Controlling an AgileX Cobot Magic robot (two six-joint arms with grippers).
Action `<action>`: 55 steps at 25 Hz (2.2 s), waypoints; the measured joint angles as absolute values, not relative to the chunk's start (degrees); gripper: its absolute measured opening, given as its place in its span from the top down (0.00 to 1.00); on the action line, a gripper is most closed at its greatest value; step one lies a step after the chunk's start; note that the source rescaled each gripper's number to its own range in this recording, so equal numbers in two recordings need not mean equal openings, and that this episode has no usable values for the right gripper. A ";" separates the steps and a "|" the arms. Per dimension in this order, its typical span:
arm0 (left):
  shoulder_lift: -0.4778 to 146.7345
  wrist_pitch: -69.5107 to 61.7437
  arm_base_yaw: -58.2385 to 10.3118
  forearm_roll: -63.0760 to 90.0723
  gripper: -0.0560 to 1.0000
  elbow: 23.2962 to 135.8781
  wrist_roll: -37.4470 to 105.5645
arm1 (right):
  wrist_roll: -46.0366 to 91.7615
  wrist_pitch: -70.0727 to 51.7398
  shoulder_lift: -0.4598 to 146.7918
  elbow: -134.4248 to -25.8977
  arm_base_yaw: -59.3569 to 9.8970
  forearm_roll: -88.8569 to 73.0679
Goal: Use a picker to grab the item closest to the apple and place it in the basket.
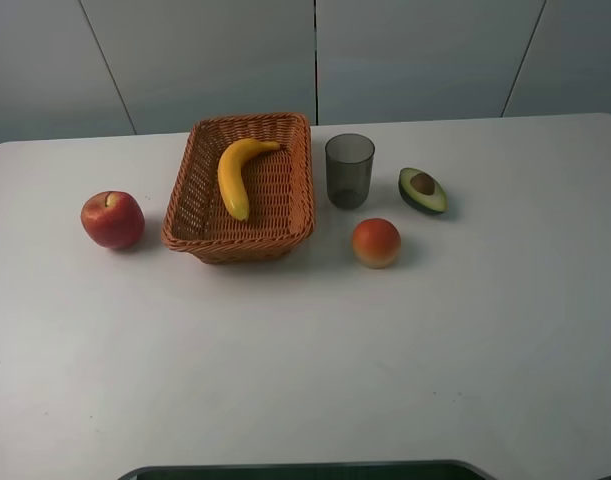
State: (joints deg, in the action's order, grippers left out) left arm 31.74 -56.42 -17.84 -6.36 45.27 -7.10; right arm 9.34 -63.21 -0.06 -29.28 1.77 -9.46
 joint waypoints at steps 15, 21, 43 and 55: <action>8.48 -65.39 -17.84 -5.47 0.02 34.69 -6.57 | 9.34 -63.21 -0.06 -29.28 1.77 -9.46; 0.61 -64.30 -17.84 -4.64 0.02 30.97 -5.78 | 9.34 -63.21 -0.06 -29.28 1.77 -9.46; 0.00 -62.39 -14.76 0.00 0.02 29.32 -1.40 | 9.34 -63.21 -0.06 -29.28 1.77 -9.56; 0.00 -62.39 -6.36 0.00 0.02 29.32 -1.30 | 9.34 -63.21 -0.06 -29.28 1.77 -9.56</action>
State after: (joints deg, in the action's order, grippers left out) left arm 0.00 -62.39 -6.36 0.00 29.32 -1.30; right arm 9.34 -63.21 -0.06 -29.28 1.77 -9.56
